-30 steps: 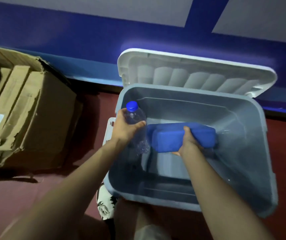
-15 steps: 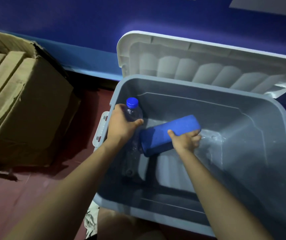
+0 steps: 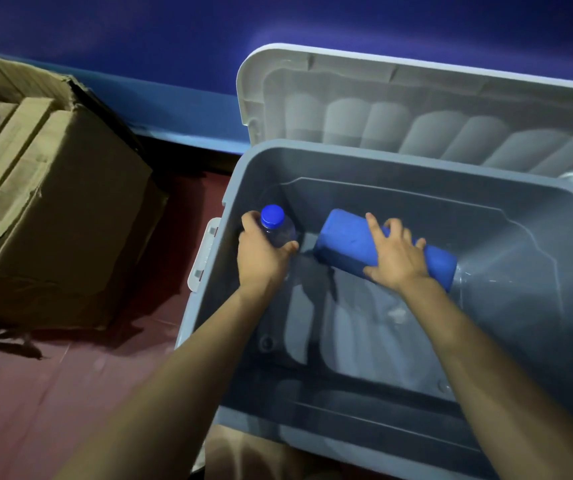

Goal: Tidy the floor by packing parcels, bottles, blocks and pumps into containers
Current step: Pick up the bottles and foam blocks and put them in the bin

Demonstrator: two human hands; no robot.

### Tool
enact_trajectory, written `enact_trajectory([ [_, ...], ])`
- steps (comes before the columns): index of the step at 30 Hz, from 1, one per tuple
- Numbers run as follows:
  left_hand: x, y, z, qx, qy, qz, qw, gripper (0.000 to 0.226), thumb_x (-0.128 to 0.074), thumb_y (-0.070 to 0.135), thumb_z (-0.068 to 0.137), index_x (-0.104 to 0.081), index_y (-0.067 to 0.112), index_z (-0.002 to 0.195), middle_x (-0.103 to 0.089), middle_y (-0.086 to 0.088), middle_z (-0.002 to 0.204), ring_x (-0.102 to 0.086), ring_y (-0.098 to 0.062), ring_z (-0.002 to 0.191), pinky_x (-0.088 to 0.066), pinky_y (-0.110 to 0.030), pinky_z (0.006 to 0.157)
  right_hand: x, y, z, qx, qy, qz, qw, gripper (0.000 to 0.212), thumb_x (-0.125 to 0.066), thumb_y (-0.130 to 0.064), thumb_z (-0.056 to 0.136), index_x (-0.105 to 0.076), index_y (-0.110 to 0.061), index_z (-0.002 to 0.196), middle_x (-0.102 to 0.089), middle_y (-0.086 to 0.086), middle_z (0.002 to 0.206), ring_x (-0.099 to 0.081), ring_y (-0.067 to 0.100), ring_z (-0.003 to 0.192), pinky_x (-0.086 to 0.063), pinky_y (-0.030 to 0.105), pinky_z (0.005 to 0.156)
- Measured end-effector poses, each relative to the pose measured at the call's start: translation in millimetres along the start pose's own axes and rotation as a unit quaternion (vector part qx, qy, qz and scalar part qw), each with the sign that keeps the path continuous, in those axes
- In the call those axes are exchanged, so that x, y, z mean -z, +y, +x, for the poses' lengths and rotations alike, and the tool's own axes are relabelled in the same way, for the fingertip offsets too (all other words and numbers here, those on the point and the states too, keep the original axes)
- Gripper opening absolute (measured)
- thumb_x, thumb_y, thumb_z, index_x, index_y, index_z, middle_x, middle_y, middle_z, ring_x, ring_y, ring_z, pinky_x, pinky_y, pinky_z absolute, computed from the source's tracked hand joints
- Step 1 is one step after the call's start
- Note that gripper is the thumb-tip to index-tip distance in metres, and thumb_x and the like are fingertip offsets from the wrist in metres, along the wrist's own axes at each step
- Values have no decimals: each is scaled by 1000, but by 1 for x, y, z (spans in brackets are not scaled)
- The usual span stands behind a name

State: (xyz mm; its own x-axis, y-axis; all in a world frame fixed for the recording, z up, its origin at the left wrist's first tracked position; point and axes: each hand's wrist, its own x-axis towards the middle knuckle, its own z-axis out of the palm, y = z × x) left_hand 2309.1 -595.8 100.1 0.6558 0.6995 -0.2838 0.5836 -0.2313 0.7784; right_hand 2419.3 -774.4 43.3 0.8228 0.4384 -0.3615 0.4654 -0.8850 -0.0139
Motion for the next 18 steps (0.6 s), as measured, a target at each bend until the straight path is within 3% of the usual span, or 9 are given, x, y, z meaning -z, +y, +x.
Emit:
enact_trajectory([
  [5, -32, 4, 23, 73, 15, -70, 995, 64, -68, 13, 82, -35, 17, 136, -59, -7, 123, -56, -26, 111, -37, -22, 83, -3, 14, 17, 52, -18, 30, 998, 96, -69, -34, 82, -3, -29, 153, -21, 7, 147, -21, 26, 137, -9, 58, 115],
  [11, -50, 2, 42, 41, 5, -24, 999, 69, -66, 14, 84, -30, 24, 143, -61, -5, 126, -57, -26, 115, -39, -23, 88, -12, -11, 30, 101, 31, 4, 994, 89, -64, -38, 86, -7, -27, 153, -19, 4, 152, -19, 25, 140, -12, 57, 115],
  [15, -48, 2, 49, 56, -6, -10, 998, 76, -66, 9, 82, -24, 16, 144, -55, -13, 132, -53, -30, 120, -43, -33, 99, -12, -13, 36, 95, 48, -18, 994, 89, -64, -37, 86, -7, -25, 153, -20, 5, 152, -21, 26, 139, -13, 54, 115],
  [18, -43, 0, 42, 98, 2, 2, 995, 67, -62, 9, 81, -28, 4, 138, -54, -20, 129, -54, -34, 118, -44, -37, 99, -13, -16, 34, 82, 36, -38, 995, 96, -67, -35, 84, -1, -23, 153, -15, 6, 154, -17, 26, 141, -11, 54, 115],
])
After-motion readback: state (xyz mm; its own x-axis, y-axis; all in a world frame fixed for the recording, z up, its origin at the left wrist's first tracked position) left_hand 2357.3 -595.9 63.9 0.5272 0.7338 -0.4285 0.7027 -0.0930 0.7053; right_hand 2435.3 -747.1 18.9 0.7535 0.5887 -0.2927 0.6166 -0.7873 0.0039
